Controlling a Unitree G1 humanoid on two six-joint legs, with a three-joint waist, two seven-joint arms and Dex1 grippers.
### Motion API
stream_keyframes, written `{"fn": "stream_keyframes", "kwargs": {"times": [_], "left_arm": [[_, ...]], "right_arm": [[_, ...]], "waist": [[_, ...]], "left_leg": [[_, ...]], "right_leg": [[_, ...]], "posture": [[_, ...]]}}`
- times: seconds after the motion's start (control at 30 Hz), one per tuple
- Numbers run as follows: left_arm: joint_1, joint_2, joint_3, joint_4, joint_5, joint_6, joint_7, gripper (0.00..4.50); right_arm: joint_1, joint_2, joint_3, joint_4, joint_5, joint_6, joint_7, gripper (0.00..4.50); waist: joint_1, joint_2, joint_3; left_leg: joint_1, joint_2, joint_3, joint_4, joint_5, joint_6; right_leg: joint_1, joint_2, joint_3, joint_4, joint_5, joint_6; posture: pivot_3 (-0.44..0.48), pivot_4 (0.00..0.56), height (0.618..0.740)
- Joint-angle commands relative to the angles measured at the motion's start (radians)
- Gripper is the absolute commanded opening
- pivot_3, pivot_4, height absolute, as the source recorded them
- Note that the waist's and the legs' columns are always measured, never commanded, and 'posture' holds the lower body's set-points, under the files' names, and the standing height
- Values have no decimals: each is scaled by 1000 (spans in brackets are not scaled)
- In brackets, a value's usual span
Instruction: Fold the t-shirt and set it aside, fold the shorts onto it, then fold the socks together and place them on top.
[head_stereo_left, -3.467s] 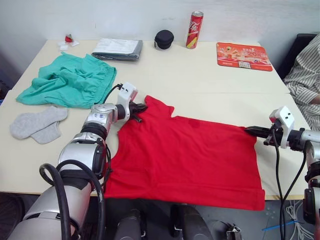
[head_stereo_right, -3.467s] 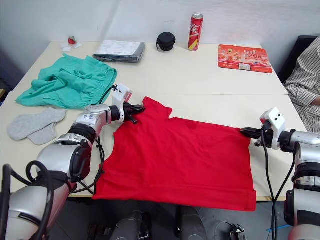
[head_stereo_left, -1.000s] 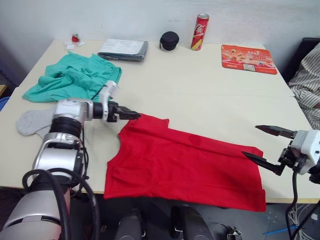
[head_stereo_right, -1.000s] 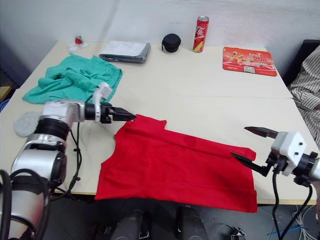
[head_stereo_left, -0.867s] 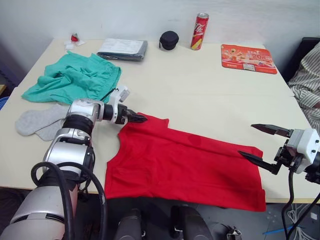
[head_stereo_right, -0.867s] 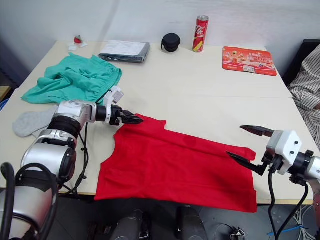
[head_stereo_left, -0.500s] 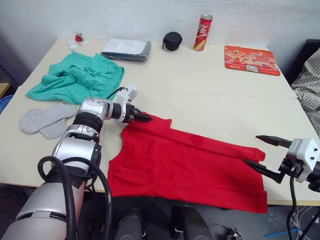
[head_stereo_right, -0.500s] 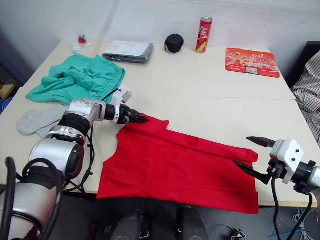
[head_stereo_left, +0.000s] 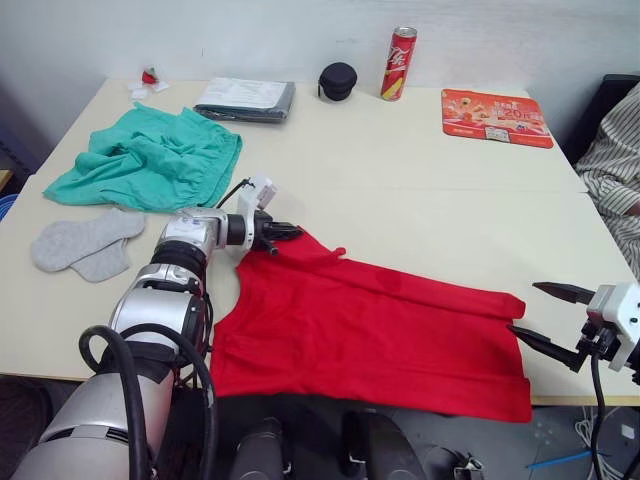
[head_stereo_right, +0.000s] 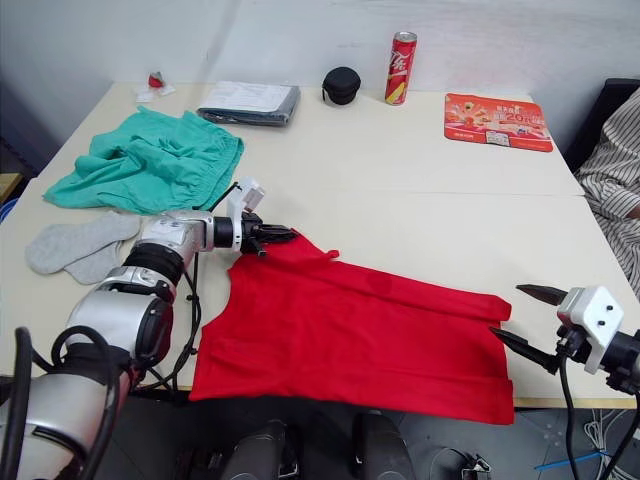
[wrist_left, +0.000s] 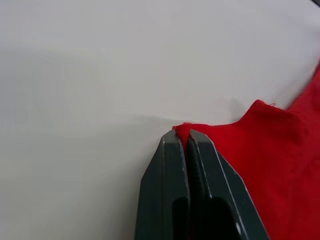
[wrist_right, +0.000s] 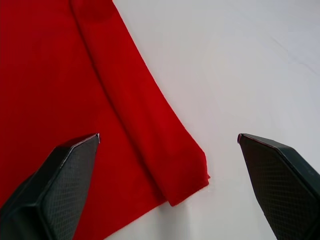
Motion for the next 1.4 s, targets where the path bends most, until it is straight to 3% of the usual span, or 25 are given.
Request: {"fn": "stream_keyframes", "kwargs": {"times": [0.03, 0.3, 0.5, 0.93, 1.27, 1.4], "left_arm": [[32, 42, 51, -91, -70, -83, -138, 53], [237, 95, 55, -322, -148, -349, -439, 53], [340, 103, 8, -383, -143, -609, -480, 53], [428, 168, -118, -324, -198, -1048, -481, 53], [395, 193, -192, -244, -196, -1152, -481, 53], [398, 227, -229, -292, -238, -1044, -481, 968]], "right_arm": [[28, 11, -46, -73, 35, 3, -12, 4500], [101, 29, -82, -147, 50, 12, -40, 4500], [146, 44, -95, -165, 47, 7, -47, 4500], [220, 94, -82, -230, 28, -12, -76, 4500], [234, 103, -79, -224, 21, -10, -92, 4500], [244, 104, -78, -252, 24, 6, -108, 4500]], "waist": [[0, 0, 0], [1, 0, 0], [3, 0, 0], [2, 1, 0], [2, 1, -1], [1, 1, -1]], "left_leg": [[0, 0, 0, 0, 0, 0], [0, 0, 0, 0, 0, 0], [0, 0, 0, 1, 0, 1], [1, 0, -1, 0, -1, 2], [1, 0, -1, 0, -3, 5], [1, 0, -1, 0, -3, 5]], "right_leg": [[0, 0, 0, 0, 0, 0], [0, 0, 0, 0, 0, 0], [1, -1, 1, 0, 0, 0], [2, -1, 0, 0, 0, 0], [3, -1, -1, -1, 0, 0], [3, -1, -1, -1, 0, 0]], "posture": [[0, 150, 740], [0, 150, 740], [0, 150, 740], [0, 150, 740], [0, 150, 740], [0, 150, 740]]}}
